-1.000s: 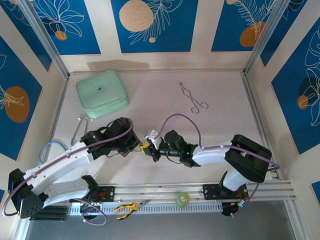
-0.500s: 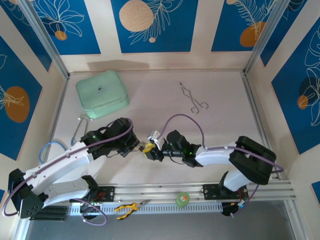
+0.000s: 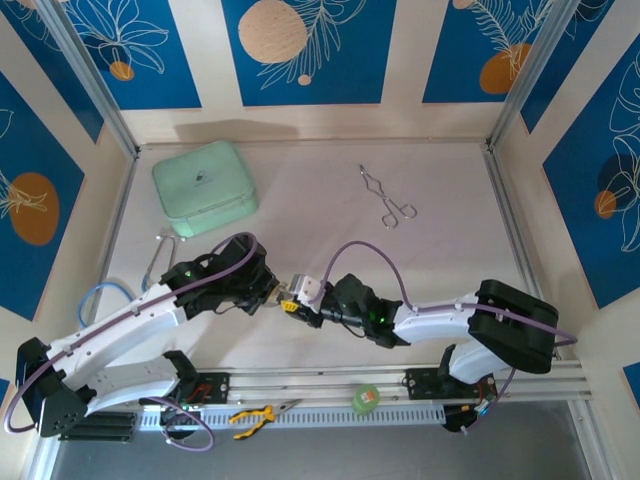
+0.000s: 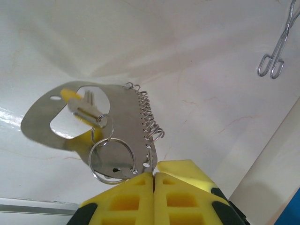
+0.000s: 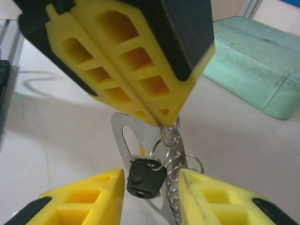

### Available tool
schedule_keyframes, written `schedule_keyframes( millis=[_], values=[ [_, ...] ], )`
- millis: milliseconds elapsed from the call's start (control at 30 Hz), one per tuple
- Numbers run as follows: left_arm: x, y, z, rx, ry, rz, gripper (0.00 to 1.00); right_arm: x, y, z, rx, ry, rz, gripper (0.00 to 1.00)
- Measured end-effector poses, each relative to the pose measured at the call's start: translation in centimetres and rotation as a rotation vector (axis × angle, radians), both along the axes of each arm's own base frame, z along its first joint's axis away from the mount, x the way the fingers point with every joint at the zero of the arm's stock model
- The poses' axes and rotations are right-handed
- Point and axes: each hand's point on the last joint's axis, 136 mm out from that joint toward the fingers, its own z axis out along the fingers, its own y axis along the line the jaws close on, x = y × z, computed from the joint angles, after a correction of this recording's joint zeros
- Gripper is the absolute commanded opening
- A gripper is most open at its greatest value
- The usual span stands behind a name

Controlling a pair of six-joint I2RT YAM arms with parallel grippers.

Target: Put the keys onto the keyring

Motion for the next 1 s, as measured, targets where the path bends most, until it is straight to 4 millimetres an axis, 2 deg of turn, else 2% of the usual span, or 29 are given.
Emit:
schedule_keyframes(
  millis=[267, 667, 733, 767, 833, 867, 933, 1000],
  values=[
    [0.0, 0.0, 0.3, -0.01, -0.007, 0.002, 0.0, 0.7, 1.1, 0.9, 0.02, -0.043, -0.021, 0.29],
    [0.0, 0.2, 0.4, -0.009, -0.014, 0.007, 0.0, 1.2, 1.9, 0.8, 0.035, -0.057, -0.029, 0.01],
    [0.1, 0.2, 0.4, -0.008, -0.016, 0.008, 0.0, 1.2, 1.9, 0.7, 0.036, -0.057, -0.029, 0.0],
    [0.1, 0.2, 0.4, -0.008, -0.018, 0.009, 0.05, 1.2, 1.9, 0.7, 0.036, -0.057, -0.029, 0.0],
    [0.2, 0.3, 0.5, -0.003, -0.034, 0.009, 0.31, 1.2, 1.9, 0.7, 0.037, -0.056, -0.029, 0.0],
    [0.4, 0.6, 0.5, 0.003, -0.051, 0.013, 0.39, 1.2, 2.0, 0.7, 0.037, -0.055, -0.026, 0.0],
    [1.0, 1.3, 1.2, 0.023, -0.119, 0.019, 0.48, 1.1, 1.9, 0.2, 0.02, -0.041, -0.02, 0.0],
    [1.9, 2.5, 2.5, 0.073, -0.241, 0.006, 0.53, 1.0, 1.7, -0.1, 0.008, -0.026, -0.007, 0.0]
  ],
)
